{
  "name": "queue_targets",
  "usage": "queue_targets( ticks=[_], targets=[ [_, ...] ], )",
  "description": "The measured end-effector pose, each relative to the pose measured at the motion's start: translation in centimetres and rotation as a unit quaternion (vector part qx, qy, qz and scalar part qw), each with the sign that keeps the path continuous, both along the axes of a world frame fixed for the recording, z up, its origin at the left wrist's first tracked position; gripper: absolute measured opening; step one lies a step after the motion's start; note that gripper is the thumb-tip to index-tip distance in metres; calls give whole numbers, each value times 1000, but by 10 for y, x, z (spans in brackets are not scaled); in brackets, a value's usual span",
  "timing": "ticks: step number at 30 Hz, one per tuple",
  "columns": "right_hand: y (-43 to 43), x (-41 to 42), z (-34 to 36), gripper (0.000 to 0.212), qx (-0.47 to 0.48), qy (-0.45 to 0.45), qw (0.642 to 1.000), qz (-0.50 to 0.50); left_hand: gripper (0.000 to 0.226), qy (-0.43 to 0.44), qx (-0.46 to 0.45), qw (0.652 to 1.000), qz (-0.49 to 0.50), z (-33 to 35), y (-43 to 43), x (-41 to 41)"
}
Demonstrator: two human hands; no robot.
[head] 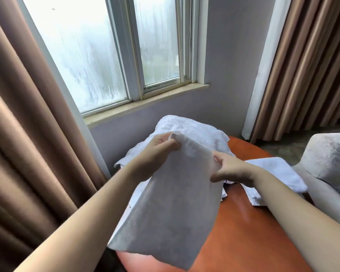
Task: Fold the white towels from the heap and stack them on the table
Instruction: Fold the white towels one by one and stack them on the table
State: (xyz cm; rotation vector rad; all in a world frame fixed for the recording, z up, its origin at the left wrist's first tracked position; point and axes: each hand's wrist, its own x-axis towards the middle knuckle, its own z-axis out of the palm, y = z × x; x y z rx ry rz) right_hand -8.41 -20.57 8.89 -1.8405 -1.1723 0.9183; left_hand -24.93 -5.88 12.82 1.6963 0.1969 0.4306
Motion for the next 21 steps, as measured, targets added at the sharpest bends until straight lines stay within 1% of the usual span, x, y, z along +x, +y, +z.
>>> queue_targets(
  ticks=[1, 3, 4, 5, 6, 8, 10, 11, 13, 15, 17, 19, 20, 21],
  targets=[
    [0, 1, -2, 55, -18, 6, 1000, 15, 23, 2, -7, 1000, -8, 0, 1, -1],
    [0, 0, -3, 42, -41, 22, 998, 37, 13, 0, -23, 999, -27, -1, 3, -2],
    [-1, -1, -4, 32, -42, 26, 998, 38, 8, -4, -36, 999, -37, -2, 4, -3],
    [-1, 0, -5, 23, -44, 23, 998, 32, 9, -8, -49, 998, -41, -2, 7, -4],
    [-1, 1, -6, 24, -46, 20, 998, 27, 12, -12, -63, 997, -40, -2, 9, -6],
    [-1, 4, -8, 42, -48, 25, 998, 8, 16, -18, -84, 996, -24, -5, 16, -8],
    [-2, 8, -9, 52, -34, 25, 999, -16, 18, -22, -93, 995, 5, -7, 23, -9],
    [-1, 12, -9, 52, -21, 22, 999, -33, 18, -25, -92, 995, 26, -8, 27, -10],
    [-1, 17, -9, 46, 23, 29, 997, -69, 14, -35, -77, 993, 81, -11, 34, -9],
    [0, 21, -8, 48, 75, 54, 991, -99, 14, -37, -47, 990, 128, -13, 40, -9],
    [2, 22, -8, 36, 116, 73, 984, -109, 14, -30, -17, 988, 151, -18, 45, -10],
    [4, 21, -10, 23, 158, 80, 973, -147, 14, -34, 15, 986, 165, -23, 46, -10],
    [6, 20, -10, 21, 186, 78, 964, -173, 13, -45, 36, 983, 174, -26, 46, -10],
    [8, 19, -8, 24, 215, 77, 953, -197, 12, -60, 60, 979, 187, -27, 45, -8]
  ],
)
